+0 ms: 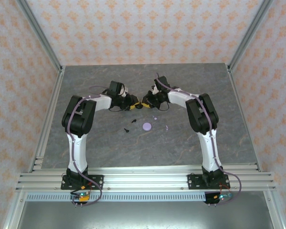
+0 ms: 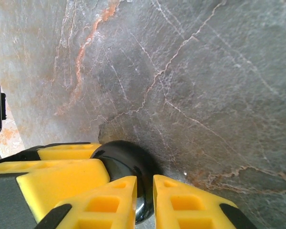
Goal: Insert the wireless bluetooth earbuds into the charging case
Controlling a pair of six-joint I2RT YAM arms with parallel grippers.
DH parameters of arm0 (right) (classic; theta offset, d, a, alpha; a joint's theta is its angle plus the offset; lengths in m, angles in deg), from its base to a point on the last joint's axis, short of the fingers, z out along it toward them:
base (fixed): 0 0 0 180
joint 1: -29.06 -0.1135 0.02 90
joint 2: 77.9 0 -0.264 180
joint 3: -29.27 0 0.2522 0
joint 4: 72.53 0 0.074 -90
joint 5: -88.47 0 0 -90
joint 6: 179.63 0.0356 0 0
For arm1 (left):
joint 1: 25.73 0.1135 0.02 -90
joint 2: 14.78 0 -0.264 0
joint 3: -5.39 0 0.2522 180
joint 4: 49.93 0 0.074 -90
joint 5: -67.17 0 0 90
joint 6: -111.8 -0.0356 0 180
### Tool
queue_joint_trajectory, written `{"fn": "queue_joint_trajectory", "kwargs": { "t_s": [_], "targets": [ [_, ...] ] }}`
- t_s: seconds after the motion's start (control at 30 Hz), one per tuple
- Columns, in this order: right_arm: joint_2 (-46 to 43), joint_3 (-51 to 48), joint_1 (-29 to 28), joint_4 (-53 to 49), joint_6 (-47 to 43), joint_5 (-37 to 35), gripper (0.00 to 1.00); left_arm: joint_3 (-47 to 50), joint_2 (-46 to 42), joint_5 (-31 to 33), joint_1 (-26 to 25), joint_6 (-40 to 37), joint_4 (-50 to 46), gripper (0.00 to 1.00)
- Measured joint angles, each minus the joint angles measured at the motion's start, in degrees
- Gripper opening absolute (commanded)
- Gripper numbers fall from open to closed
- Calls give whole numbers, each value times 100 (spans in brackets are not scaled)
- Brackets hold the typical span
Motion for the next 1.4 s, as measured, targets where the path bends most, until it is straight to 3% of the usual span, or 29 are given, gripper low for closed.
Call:
{"fn": "queue_joint_trajectory", "kwargs": {
  "t_s": [0.13,0.47,0.77,1.1,1.4],
  "targets": [
    [0,-39,28,63,55,24,20,68,-44,-13,0,70,96,16],
    [-264,-481,70,247,111,48,30,286,-256,127,-74,127,149,16],
    [-1436,-1266,369,299,-186,125,43,385,-1207,136,-90,-278,118,17],
    [-2981,-1908,748,573,-1178,1008,50,734,-2527,-197,-90,-1161,59,17],
    [-3163,-1908,737,752,-1478,2024,50,951,-3008,-824,-90,-1532,98,17]
  ]
}}
